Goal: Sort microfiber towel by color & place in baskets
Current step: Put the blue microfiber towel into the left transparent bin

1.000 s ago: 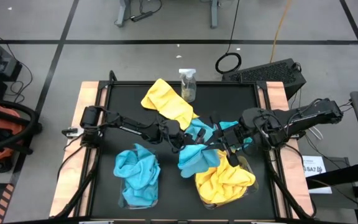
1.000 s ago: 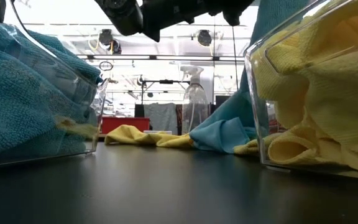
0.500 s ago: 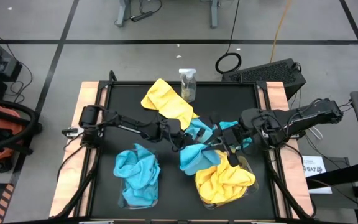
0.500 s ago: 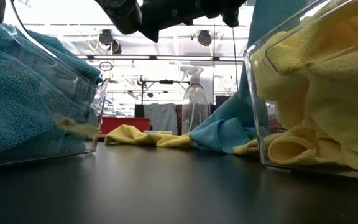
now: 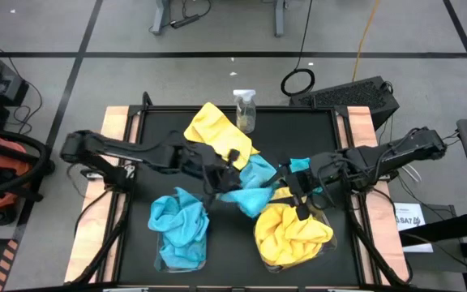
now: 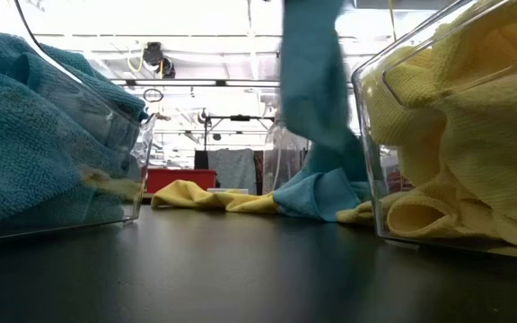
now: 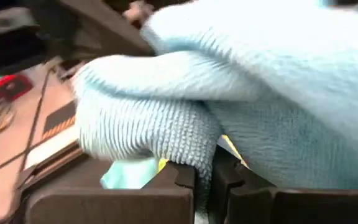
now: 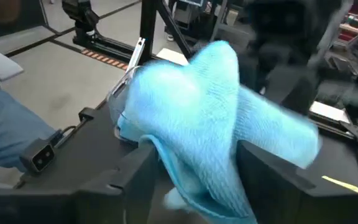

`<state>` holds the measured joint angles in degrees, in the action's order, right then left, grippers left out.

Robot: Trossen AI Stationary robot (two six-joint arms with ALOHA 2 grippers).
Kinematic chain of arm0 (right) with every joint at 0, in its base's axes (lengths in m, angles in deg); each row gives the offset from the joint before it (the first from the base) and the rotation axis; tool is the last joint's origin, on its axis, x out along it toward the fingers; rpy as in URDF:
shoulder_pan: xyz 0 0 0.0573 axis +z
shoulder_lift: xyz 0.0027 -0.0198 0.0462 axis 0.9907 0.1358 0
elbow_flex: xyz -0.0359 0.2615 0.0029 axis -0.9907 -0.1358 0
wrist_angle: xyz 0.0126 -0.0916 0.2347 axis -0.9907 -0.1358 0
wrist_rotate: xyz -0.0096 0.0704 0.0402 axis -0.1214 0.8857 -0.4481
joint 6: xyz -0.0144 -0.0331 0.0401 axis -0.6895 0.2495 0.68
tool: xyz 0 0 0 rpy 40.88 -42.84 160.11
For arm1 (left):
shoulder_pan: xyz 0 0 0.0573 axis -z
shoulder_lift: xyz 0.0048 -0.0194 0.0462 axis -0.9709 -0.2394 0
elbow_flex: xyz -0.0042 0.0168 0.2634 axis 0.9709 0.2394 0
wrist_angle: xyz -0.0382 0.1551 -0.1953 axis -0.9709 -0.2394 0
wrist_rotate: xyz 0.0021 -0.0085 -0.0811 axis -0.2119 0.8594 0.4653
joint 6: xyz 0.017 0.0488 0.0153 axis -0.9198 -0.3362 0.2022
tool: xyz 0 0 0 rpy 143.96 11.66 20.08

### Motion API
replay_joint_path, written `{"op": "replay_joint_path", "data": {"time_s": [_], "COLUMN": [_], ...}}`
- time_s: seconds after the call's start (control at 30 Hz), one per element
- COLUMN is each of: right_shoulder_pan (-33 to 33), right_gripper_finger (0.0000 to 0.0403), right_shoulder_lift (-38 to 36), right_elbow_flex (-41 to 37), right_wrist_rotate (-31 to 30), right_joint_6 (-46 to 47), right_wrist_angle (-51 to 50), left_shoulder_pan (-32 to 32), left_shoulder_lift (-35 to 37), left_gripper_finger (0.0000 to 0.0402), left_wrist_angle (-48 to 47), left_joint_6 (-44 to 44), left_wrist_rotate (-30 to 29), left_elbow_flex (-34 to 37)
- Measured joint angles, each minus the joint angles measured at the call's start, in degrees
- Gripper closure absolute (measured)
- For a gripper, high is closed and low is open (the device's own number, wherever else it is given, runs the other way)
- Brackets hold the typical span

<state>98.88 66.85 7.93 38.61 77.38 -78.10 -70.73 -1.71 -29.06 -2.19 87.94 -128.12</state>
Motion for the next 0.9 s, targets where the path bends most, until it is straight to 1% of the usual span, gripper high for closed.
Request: {"op": "replay_joint_path", "data": {"time_s": [0.1, 0.2, 0.27, 0.33, 0.4, 0.63, 0.9], "right_shoulder_pan": [0.59, 1.04, 1.32, 1.55, 1.53, 1.58, 1.55], "right_gripper_finger": [0.0176, 0.0168, 0.0168, 0.0169, 0.0172, 0.0184, 0.0188], "right_shoulder_lift": [0.00, -0.02, -0.02, -0.04, -0.04, -0.04, -0.04], "right_elbow_flex": [0.00, 0.00, 0.00, 0.00, 0.00, 0.00, 0.00], "right_wrist_rotate": [-0.15, -0.32, -2.77, -5.55, -6.08, -5.90, -5.86], "right_joint_6": [0.56, 1.58, 2.88, 4.35, 5.54, 7.11, 8.17], "right_wrist_angle": [-0.35, -2.30, -4.91, -8.05, -10.06, -11.32, -11.80], "left_shoulder_pan": [0.79, 2.24, 3.65, 4.96, 6.42, 11.19, 15.58], "left_shoulder_lift": [4.81, 8.98, 11.62, 13.85, 16.01, 22.14, 25.94], "left_gripper_finger": [0.0394, 0.0394, 0.0394, 0.0394, 0.0394, 0.0394, 0.0394], "left_wrist_angle": [-6.97, -12.16, -16.38, -18.24, -21.20, -24.59, -28.43], "left_joint_6": [0.06, 1.50, 3.08, 4.62, 6.18, 10.69, 16.38], "left_wrist_rotate": [-4.56, -8.12, -9.28, -10.33, -11.56, -14.81, -15.04], "left_elbow_flex": [0.00, 0.00, 0.00, 0.00, 0.00, 0.00, 0.00]}}
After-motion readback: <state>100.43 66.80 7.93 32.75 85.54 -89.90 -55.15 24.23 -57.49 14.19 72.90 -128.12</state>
